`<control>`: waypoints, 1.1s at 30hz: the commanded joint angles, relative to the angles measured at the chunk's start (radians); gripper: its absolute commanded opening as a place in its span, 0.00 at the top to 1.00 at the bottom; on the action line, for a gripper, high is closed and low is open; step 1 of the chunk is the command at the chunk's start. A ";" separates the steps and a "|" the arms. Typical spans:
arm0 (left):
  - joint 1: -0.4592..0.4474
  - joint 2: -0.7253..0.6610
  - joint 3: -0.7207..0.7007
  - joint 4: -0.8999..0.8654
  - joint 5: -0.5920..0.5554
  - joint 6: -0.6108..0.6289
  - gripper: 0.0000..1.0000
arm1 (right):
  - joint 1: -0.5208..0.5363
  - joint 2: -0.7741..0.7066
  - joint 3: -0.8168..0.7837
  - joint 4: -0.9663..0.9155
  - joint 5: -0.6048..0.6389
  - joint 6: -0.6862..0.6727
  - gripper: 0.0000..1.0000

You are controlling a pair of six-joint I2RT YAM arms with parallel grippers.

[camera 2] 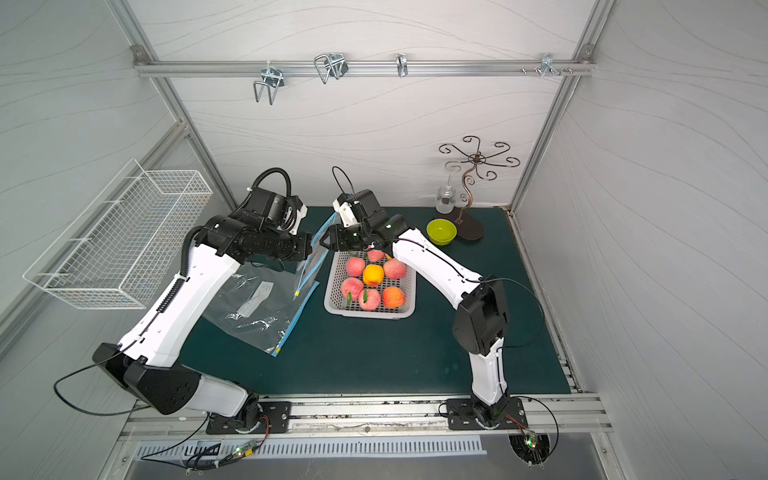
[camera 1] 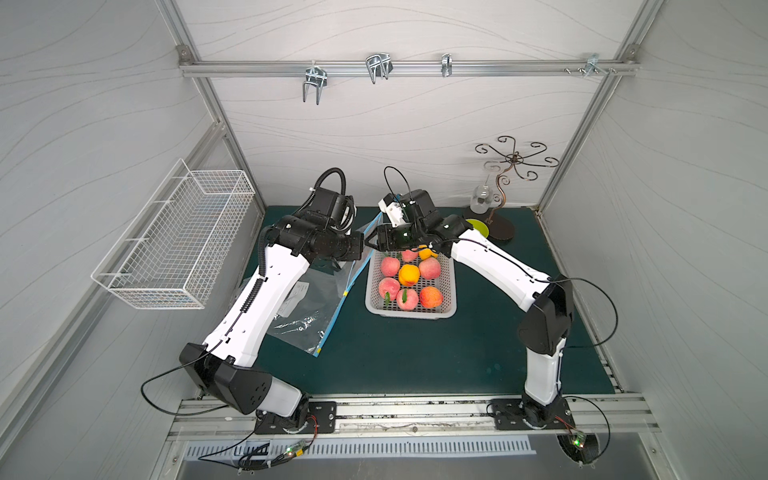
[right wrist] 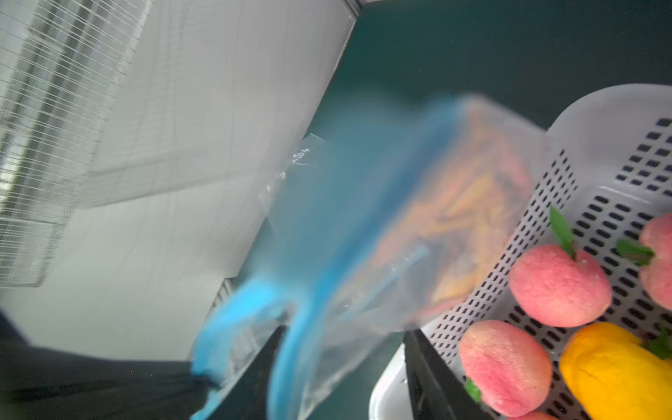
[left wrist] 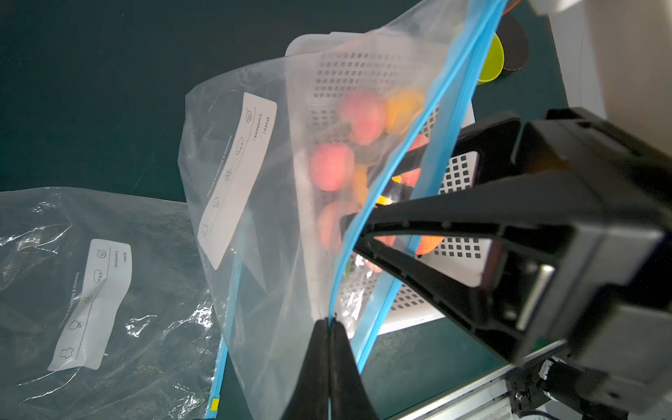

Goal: Place the peach in a zip-top bag and seal the zipper
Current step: Open the zipper of the food storage bag at the center of the board.

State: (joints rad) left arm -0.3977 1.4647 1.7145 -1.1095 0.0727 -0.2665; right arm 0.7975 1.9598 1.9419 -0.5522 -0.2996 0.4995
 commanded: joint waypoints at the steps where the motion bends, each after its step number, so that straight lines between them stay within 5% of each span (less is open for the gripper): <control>1: -0.003 -0.036 0.076 0.025 -0.117 -0.027 1.00 | 0.012 0.027 0.069 -0.134 0.081 -0.045 0.59; 7: -0.003 -0.050 0.177 0.040 -0.249 -0.015 1.00 | 0.012 0.031 0.142 -0.266 0.184 -0.114 0.80; 14: -0.003 -0.038 0.277 0.009 -0.347 0.043 1.00 | 0.022 0.025 0.266 -0.448 0.258 -0.221 0.87; 18: -0.003 -0.035 0.289 -0.017 -0.318 0.070 1.00 | 0.022 0.030 0.318 -0.505 0.191 -0.291 0.91; 27: -0.007 -0.142 0.001 -0.036 -0.250 0.004 1.00 | 0.055 0.070 0.275 -0.550 0.118 -0.343 0.96; 33: -0.031 -0.202 -0.041 -0.026 -0.303 -0.034 1.00 | 0.076 0.073 0.186 -0.460 0.098 -0.303 0.96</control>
State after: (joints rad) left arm -0.4160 1.3071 1.6619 -1.1633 -0.2008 -0.2665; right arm 0.8604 2.0083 2.1441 -1.0359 -0.1860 0.1864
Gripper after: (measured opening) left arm 0.047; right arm 0.049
